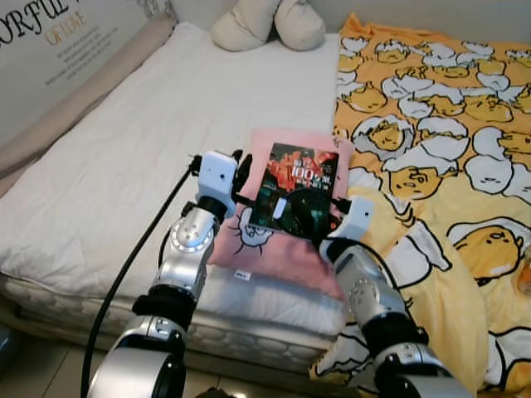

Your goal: Clean up the room

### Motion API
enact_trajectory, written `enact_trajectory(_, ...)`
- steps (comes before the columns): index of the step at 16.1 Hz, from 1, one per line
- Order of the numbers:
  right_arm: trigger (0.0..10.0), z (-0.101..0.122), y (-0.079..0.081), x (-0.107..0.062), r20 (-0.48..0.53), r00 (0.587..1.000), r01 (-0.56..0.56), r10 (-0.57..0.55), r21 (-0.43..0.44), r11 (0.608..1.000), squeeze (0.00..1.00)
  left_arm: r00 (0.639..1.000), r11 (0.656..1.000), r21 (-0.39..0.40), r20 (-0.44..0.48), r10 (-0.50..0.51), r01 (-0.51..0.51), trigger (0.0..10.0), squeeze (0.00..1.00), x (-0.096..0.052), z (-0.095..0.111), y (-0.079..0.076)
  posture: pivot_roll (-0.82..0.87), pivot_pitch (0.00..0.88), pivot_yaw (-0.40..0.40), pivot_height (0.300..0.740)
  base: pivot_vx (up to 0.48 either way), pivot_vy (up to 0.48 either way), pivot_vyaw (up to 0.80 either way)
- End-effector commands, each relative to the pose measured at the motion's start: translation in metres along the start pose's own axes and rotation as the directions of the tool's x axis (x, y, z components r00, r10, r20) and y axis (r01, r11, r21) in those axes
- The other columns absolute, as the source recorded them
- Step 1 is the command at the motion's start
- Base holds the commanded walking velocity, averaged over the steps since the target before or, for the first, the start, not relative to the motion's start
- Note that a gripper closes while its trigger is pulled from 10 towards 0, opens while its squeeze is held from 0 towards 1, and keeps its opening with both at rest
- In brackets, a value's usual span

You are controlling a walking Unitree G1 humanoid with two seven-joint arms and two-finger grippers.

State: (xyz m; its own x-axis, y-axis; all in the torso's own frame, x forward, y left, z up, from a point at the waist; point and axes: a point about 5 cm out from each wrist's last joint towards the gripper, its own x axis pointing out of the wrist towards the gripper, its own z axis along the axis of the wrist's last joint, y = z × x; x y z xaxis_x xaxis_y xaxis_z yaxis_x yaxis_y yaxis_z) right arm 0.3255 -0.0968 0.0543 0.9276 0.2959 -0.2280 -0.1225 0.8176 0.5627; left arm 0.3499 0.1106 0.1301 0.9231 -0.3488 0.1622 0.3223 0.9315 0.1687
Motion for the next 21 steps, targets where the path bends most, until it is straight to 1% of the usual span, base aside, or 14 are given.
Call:
enact_trajectory(1,10.0,-0.007,0.002,0.001,-0.032,0.999,-0.007,0.007,0.011,1.0,0.0,1.0,1.0,0.017,-0.007,0.009,-0.009,10.0,0.0,-0.002,0.0,0.003,-0.03,0.0,0.037,0.74,0.0,0.0,0.0)
enact_trajectory(4,10.0,-0.009,0.009,0.007,-0.053,0.998,-0.03,0.032,0.034,0.999,0.0,1.0,0.999,0.027,-0.024,0.018,-0.017,10.0,0.0,-0.002,-0.001,0.005,-0.02,0.0,0.034,0.74,0.0,0.0,0.0)
enact_trajectory(5,0.4,-0.01,0.01,0.008,-0.064,0.997,-0.034,0.038,0.059,0.998,0.0,1.0,0.999,0.03,-0.026,0.017,-0.017,10.0,0.0,-0.002,-0.002,0.005,-0.02,0.0,0.034,0.74,0.0,0.0,0.0)
enact_trajectory(6,0.4,-0.011,0.011,0.008,-0.08,0.996,-0.035,0.041,0.084,0.996,0.0,0.999,0.999,0.034,-0.028,0.016,-0.015,10.0,0.0,-0.002,-0.002,0.005,-0.02,0.0,0.034,0.74,0.0,0.0,0.0)
enact_trajectory(8,0.0,-0.019,0.013,0.01,-0.143,0.987,-0.051,0.068,0.118,0.992,0.0,0.999,0.999,0.05,-0.038,0.009,-0.008,10.0,0.0,-0.002,-0.003,0.003,-0.02,0.0,0.032,0.74,0.0,0.0,0.0)
enact_trajectory(13,0.0,-0.02,0.013,0.011,-0.157,0.984,-0.062,0.082,0.127,0.99,0.0,0.998,0.999,0.05,-0.061,0.0,0.003,10.0,0.0,-0.004,-0.008,0.0,-0.02,0.0,0.028,0.74,0.0,0.0,0.0)
enact_trajectory(14,0.0,-0.02,0.013,0.011,-0.157,0.984,-0.065,0.085,0.125,0.99,0.0,0.997,0.999,0.045,-0.077,-0.018,0.021,10.0,0.0,-0.005,-0.011,-0.002,-0.02,0.0,0.028,0.74,0.0,0.0,0.0)
enact_trajectory(15,0.0,-0.02,0.013,0.011,-0.156,0.984,-0.07,0.088,0.117,0.991,0.0,0.989,0.995,0.025,-0.119,-0.09,0.094,10.0,0.0,-0.009,-0.019,-0.011,-0.02,0.0,0.027,0.74,0.0,0.0,0.0)
enact_trajectory(16,0.0,-0.019,0.012,0.011,-0.153,0.984,-0.075,0.09,0.1,0.992,0.0,0.982,0.99,0.035,-0.135,-0.129,0.135,10.0,0.0,-0.012,-0.022,-0.016,-0.02,0.0,0.026,0.74,0.0,0.0,0.0)
enact_trajectory(17,0.0,-0.019,0.012,0.011,-0.151,0.985,-0.077,0.089,0.084,0.993,0.0,0.981,0.988,0.046,-0.139,-0.138,0.146,10.0,0.0,-0.014,-0.024,-0.017,-0.02,0.0,0.026,0.74,0.0,0.0,0.0)
enact_trajectory(18,0.0,-0.017,0.011,0.011,-0.142,0.986,-0.078,0.085,0.06,0.995,0.0,0.979,0.986,0.056,-0.142,-0.145,0.154,10.0,0.0,-0.015,-0.025,-0.019,-0.01,0.0,0.025,0.74,0.0,0.0,0.0)
enact_trajectory(19,0.0,-0.009,0.012,0.011,-0.095,0.992,-0.091,0.083,-0.078,0.993,0.0,0.978,0.984,0.071,-0.144,-0.153,0.164,10.0,0.0,-0.016,-0.025,-0.02,-0.01,0.0,0.024,0.74,0.0,0.0,0.0)
enact_trajectory(20,0.0,-0.002,0.015,0.011,-0.053,0.995,-0.092,0.083,-0.188,0.978,0.0,0.976,0.981,0.085,-0.148,-0.162,0.175,10.0,0.0,-0.016,-0.026,-0.022,-0.01,0.0,0.026,0.74,0.0,0.0,0.0)
enact_trajectory(21,0.0,0.0,0.015,0.011,-0.037,0.996,-0.086,0.08,-0.225,0.971,0.0,0.975,0.979,0.094,-0.15,-0.167,0.182,10.0,0.0,-0.016,-0.026,-0.023,-0.01,0.0,0.026,0.74,0.0,0.0,0.0)
